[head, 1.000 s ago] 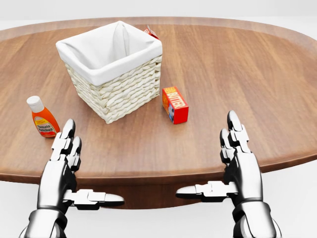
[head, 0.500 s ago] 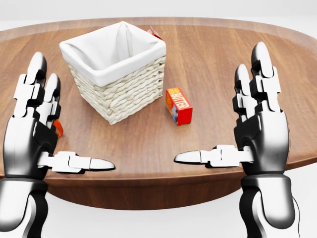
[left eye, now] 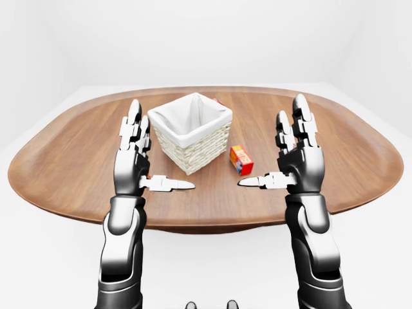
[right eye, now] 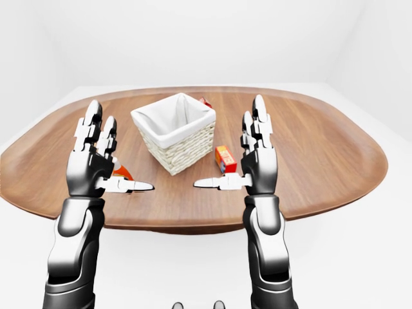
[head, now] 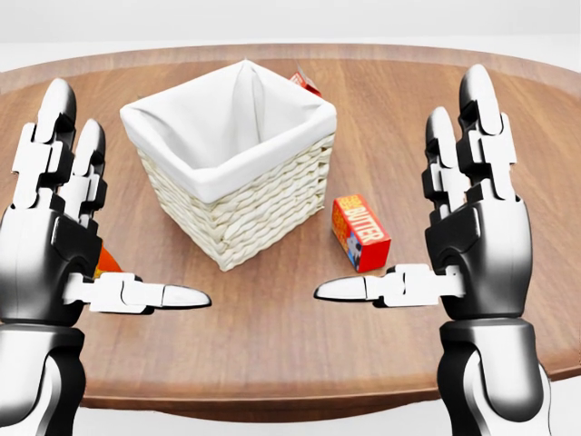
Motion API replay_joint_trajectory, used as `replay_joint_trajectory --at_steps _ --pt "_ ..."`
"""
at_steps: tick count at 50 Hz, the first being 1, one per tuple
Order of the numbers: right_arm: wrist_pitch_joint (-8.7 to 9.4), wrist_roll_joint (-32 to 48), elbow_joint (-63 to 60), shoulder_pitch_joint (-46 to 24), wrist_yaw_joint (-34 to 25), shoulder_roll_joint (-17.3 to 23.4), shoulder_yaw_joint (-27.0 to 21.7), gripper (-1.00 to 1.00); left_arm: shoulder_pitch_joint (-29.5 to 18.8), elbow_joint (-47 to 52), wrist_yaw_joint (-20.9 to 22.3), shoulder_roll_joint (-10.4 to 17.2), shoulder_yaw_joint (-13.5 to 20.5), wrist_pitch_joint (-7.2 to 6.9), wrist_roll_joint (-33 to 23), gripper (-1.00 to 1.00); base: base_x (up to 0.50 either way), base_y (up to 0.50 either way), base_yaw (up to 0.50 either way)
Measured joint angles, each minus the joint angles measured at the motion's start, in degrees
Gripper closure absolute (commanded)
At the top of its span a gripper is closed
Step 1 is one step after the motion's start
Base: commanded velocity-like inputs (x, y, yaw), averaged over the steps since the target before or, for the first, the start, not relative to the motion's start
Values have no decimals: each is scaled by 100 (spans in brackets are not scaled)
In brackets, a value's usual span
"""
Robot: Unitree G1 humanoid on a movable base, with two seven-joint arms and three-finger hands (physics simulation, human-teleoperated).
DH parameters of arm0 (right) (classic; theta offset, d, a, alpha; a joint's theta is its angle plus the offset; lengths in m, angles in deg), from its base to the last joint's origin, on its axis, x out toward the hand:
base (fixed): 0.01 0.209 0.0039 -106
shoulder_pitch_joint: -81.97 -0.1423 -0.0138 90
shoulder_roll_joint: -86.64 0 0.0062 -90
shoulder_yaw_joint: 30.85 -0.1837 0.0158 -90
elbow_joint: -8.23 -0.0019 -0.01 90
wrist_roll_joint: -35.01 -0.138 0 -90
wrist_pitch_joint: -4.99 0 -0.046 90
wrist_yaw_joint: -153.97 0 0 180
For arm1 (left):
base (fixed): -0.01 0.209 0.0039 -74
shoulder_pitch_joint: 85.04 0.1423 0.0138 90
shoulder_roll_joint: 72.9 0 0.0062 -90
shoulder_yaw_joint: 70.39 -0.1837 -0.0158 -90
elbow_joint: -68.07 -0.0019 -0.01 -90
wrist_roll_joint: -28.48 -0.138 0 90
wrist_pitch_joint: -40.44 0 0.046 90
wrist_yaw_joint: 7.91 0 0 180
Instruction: Pick up the butter and put it in the basket.
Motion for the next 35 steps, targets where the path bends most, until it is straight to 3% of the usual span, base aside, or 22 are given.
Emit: replay_joint_trajectory --at_steps 21,35 --pt "0 -22 -5 83 -83 7 18 -100 -40 -20 4 3 10 0 57 -100 40 0 0" --pt "0 65 8 79 -97 -26 94 -100 10 3 3 -12 -10 0 72 -100 40 13 0"
